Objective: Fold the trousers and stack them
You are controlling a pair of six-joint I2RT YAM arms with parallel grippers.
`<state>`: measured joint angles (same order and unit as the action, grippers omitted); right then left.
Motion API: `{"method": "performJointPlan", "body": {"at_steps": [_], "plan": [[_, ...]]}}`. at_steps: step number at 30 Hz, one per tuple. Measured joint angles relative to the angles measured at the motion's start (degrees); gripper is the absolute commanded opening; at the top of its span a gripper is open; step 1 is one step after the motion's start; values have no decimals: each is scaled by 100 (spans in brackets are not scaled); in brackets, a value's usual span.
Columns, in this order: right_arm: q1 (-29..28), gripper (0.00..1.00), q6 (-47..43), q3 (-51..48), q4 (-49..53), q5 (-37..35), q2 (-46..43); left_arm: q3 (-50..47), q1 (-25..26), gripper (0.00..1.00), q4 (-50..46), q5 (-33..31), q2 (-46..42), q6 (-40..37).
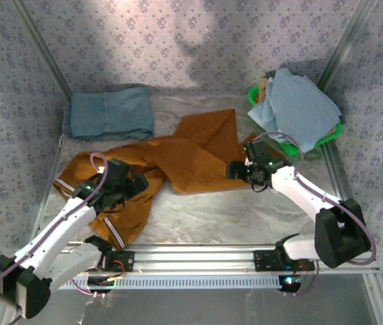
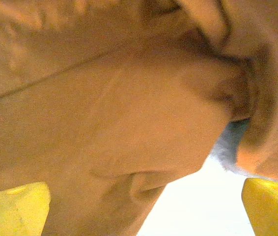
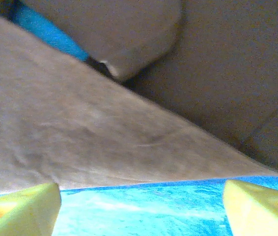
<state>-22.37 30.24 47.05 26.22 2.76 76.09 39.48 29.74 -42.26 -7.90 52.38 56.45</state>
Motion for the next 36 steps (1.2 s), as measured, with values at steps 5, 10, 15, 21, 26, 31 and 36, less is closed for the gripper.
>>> {"method": "performJointPlan", "body": {"at_steps": [5, 10, 15, 21, 26, 31, 36], "plan": [[256, 88, 42, -192, 35, -151, 282, -664, 457, 98, 52, -522, 136, 793], [275, 49, 151, -225, -44, -140, 831, -1106, 470, 68, 184, -1003, 221, 1246], [289, 0, 219, -247, -186, -197, 992, -1504, -203, 15, 240, -1069, -186, 1198], [385, 0, 256, -339, -238, -321, 610, -1541, -1615, 0, 173, -791, -1005, 461], [387, 0, 254, -339, -81, -426, -297, -1091, -2214, 0, -17, -608, -1220, -225], [387, 0, 234, -216, 238, -459, -997, -765, -2546, 0, -15, -354, -1095, -671], [304, 0, 179, 103, 800, -498, -1556, -680, -2601, 0, -15, -79, -920, -872]]}}
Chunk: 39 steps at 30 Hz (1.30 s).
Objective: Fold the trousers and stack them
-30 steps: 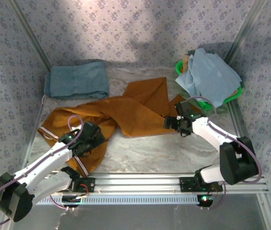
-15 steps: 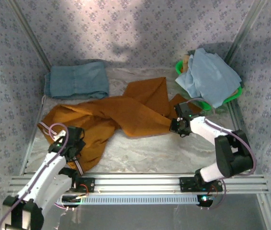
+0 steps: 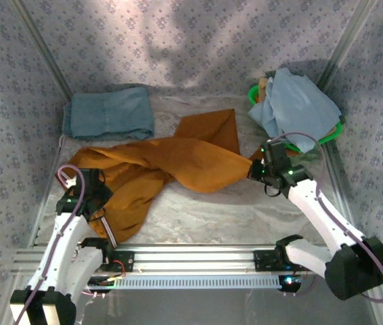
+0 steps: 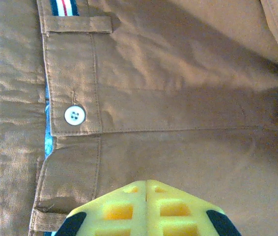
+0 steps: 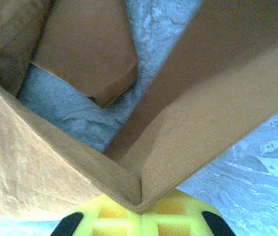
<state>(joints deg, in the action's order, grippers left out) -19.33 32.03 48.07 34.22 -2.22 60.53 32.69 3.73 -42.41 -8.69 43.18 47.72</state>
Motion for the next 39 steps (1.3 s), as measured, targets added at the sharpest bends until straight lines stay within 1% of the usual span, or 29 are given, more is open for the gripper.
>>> {"method": "performJointPlan", "body": {"at_steps": [6, 9, 13, 17, 20, 24, 27, 30, 35, 37, 39], "plan": [[-278, 0, -192, 1043, 577, -321, -422, 361, 0, 0, 7, 57, 232, -262], [-284, 0, -262, 1506, 614, -518, -466, 621, 0, 0, 13, 28, 407, -409], [-278, 0, -319, 1808, 612, -647, -402, 929, 2, 0, 96, 52, 713, -542], [-90, 0, -402, 1860, 485, -503, 262, 946, 212, 0, 337, 94, 1034, -560], [81, 0, -431, 1864, 240, -286, 1119, 894, 435, 0, 564, 142, 1346, -507], [136, 0, -444, 1965, -4, -109, 2223, 876, 538, 0, 857, 166, 1843, -461], [136, 0, -444, 2267, -109, -48, 2599, 885, 616, 0, 1016, 160, 2199, -415], [85, 0, -424, 2509, -232, 26, 2588, 844, 935, 0, 1143, 144, 2369, -179], [-227, 0, -293, 2732, -402, 289, 2258, 216, 1843, 0, 1532, -83, 2247, 542], [-302, 0, -216, 2966, -417, 448, 2201, -33, 1982, 0, 1543, -188, 2282, 763], [-315, 0, -160, 3545, -407, 579, 2380, -170, 1991, 0, 1545, -297, 2365, 927]]}}
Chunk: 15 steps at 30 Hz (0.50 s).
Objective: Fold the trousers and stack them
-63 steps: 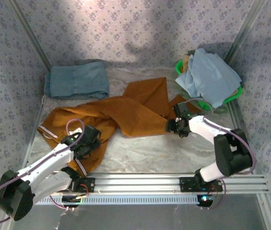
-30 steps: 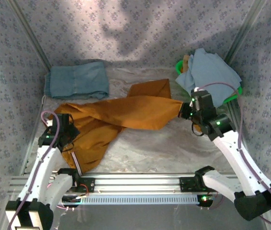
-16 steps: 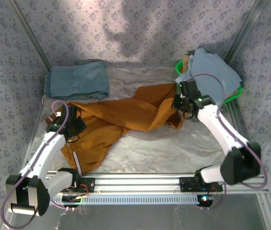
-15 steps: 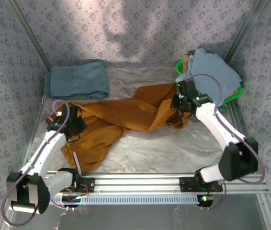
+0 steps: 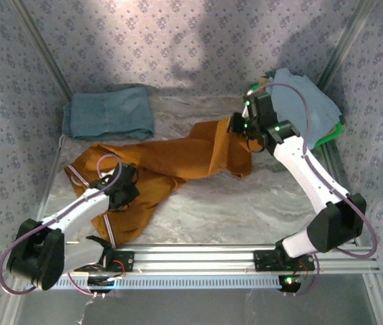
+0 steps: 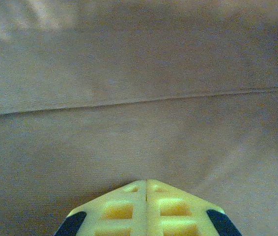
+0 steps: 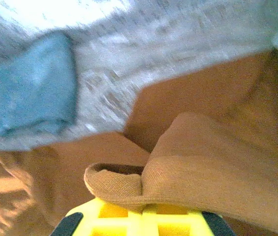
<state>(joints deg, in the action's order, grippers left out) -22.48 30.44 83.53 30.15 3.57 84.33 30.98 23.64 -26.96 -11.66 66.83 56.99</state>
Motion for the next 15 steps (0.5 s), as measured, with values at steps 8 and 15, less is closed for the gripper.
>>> {"method": "performJointPlan", "body": {"at_steps": [8, 15], "plan": [[551, 46, 15, 3279, -686, 780, 2660, -42, 0, 0, 22, -120, -120, 118], [918, 94, -17, 6111, 935, 516, 4955, 39, 2, 4, -61, 17, -278, 50]]}}
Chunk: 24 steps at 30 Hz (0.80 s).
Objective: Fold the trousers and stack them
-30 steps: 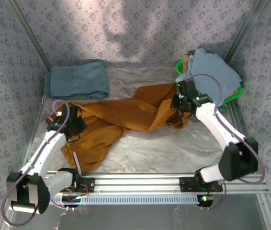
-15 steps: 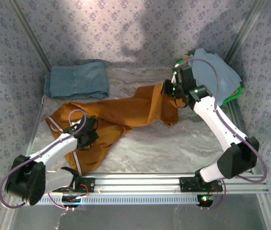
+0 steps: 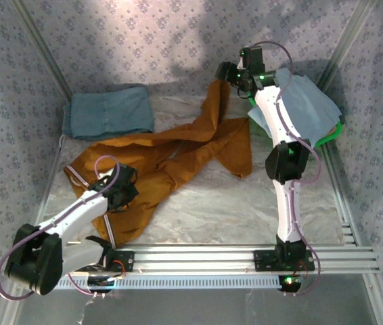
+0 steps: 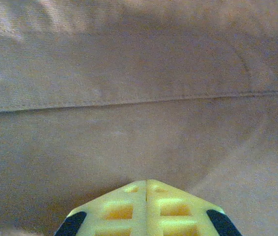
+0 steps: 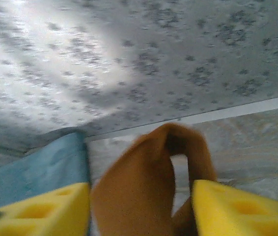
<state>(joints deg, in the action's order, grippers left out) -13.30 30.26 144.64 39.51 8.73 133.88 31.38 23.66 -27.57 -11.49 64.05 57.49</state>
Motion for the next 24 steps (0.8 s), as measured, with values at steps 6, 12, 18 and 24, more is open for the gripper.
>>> {"method": "performJointPlan", "body": {"at_steps": [6, 12, 18, 24], "plan": [[-382, 91, -387, -2142, 254, -686, -1362, 278, 157, 74, -260, 125, -396, -46], [-1213, 73, -809, -4988, -85, -1414, -3670, 195, 557, 88, -780, 118, -1167, 175], [-1646, 72, -907, -6968, -188, -1716, -4341, -175, 1488, 88, -1220, 4, -1274, 682], [-1657, 79, -907, -8109, -31, -2127, -4009, 173, 2817, 92, -1626, -664, -221, 1165]]}}
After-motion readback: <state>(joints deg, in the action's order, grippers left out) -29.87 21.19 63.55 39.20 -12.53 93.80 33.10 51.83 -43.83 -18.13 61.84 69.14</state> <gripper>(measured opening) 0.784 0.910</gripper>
